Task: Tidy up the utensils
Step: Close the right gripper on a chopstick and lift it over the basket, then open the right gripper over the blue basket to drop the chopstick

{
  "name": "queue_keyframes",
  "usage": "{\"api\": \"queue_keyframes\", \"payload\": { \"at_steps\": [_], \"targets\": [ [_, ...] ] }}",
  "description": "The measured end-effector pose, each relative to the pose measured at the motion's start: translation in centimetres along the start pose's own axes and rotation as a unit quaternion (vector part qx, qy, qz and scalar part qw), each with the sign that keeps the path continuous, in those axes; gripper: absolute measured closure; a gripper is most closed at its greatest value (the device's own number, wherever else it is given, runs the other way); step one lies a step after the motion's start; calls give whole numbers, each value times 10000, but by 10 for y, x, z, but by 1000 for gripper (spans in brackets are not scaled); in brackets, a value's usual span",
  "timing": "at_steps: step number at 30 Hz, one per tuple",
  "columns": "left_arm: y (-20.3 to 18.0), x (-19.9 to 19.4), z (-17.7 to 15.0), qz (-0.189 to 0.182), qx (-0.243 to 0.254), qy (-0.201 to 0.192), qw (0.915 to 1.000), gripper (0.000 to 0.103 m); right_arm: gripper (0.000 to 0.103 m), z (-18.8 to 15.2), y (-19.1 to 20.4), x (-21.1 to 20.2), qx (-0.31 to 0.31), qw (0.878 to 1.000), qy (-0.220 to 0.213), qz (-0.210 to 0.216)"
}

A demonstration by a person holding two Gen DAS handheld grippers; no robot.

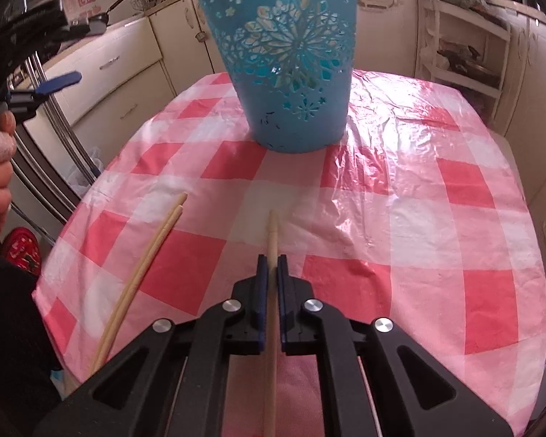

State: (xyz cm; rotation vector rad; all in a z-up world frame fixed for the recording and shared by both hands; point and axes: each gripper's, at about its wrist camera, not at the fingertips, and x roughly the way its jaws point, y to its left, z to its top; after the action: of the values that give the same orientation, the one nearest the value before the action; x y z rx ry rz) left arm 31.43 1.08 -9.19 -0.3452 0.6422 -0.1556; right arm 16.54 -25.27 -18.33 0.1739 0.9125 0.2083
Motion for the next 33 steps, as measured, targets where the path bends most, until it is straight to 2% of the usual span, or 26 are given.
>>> {"api": "queue_keyframes", "payload": {
  "at_steps": [3, 10, 17, 20, 29, 33],
  "targets": [
    [0, 1, 0, -2, 25, 24, 10000, 35, 97, 10, -6, -27, 282, 9983, -379, 345],
    [-10, 6, -4, 5, 136, 102, 9999, 35, 97, 49, -2, -85, 372, 9889, -1202, 797],
    [-14, 7, -4, 13, 130, 98, 9999, 35, 97, 107, 17, -123, -27, 9776, -1871, 959],
    [-12, 7, -3, 3, 69, 119, 9999, 35, 97, 119, 21, -130, -128, 9752, -1991, 955],
    [-8, 6, -2, -17, -18, 128, 9999, 35, 98, 128, 20, -141, -126, 9736, -2070, 953],
    [-8, 6, -2, -9, -34, 117, 9999, 35, 98, 123, 23, -134, -184, 9777, -1903, 873]
  ]
}}
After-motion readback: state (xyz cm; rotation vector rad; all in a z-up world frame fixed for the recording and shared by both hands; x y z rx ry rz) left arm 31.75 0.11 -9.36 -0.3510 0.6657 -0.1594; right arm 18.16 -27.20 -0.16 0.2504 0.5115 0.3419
